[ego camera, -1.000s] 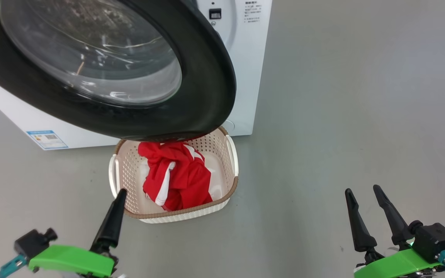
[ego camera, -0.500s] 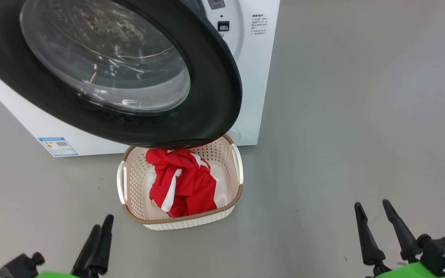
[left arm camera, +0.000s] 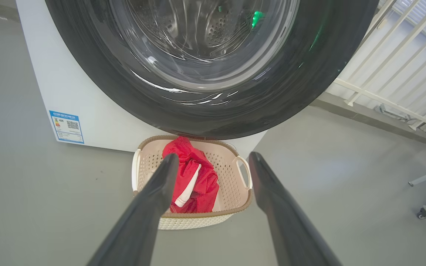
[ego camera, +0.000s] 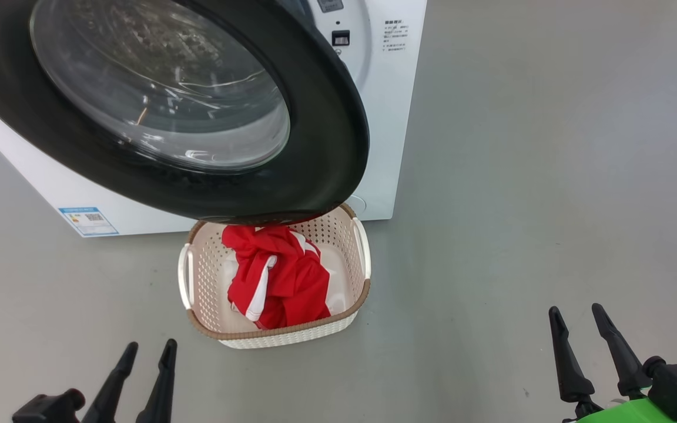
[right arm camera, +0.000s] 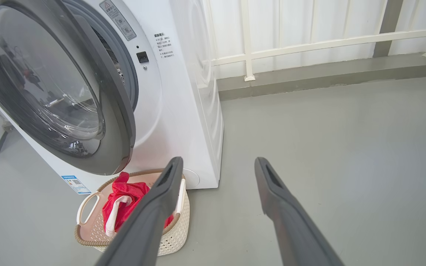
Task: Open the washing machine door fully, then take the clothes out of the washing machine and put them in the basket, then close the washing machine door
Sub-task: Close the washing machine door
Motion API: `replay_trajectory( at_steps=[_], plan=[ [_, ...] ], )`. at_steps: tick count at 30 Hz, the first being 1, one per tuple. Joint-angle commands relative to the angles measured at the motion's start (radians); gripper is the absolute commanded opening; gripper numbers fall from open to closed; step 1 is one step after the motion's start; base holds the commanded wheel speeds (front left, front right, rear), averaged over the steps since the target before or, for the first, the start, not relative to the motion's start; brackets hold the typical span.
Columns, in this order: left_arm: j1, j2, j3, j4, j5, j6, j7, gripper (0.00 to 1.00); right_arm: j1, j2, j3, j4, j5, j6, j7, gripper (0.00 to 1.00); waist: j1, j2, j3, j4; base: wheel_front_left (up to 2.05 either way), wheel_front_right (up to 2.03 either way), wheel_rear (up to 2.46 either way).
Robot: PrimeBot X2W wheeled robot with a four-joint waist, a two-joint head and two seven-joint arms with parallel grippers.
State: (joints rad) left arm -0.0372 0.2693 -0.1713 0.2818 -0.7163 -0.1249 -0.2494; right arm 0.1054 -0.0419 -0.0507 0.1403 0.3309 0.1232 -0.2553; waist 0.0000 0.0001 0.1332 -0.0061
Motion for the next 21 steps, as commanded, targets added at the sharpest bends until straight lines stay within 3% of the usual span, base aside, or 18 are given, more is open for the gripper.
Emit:
replay_trajectory(
  at_steps=[1, 12, 21],
  plan=[
    [-0.003, 0.006, 0.059, -0.023, 0.079, -0.006, -0.012, 1.0, -0.002, -0.011, 0.018, -0.026, -0.012, 0.008, -0.006, 1.0, 0.0, -0.0001, 0.0, 0.001, 0.0, 0.0, 0.0],
    [0.031, -0.116, 0.227, -0.135, 0.481, -0.006, -0.012, 1.0, -0.006, -0.011, 0.005, -0.032, -0.016, 0.008, -0.006, 1.0, 0.0, -0.0001, 0.007, 0.008, 0.0, 0.0, 0.0],
    [0.056, -0.166, 0.261, -0.183, 0.544, -0.006, -0.012, 1.0, -0.008, -0.011, 0.003, -0.036, -0.018, 0.008, -0.006, 1.0, 0.0, -0.0001, 0.007, 0.009, 0.0, 0.0, 0.0]
  ],
)
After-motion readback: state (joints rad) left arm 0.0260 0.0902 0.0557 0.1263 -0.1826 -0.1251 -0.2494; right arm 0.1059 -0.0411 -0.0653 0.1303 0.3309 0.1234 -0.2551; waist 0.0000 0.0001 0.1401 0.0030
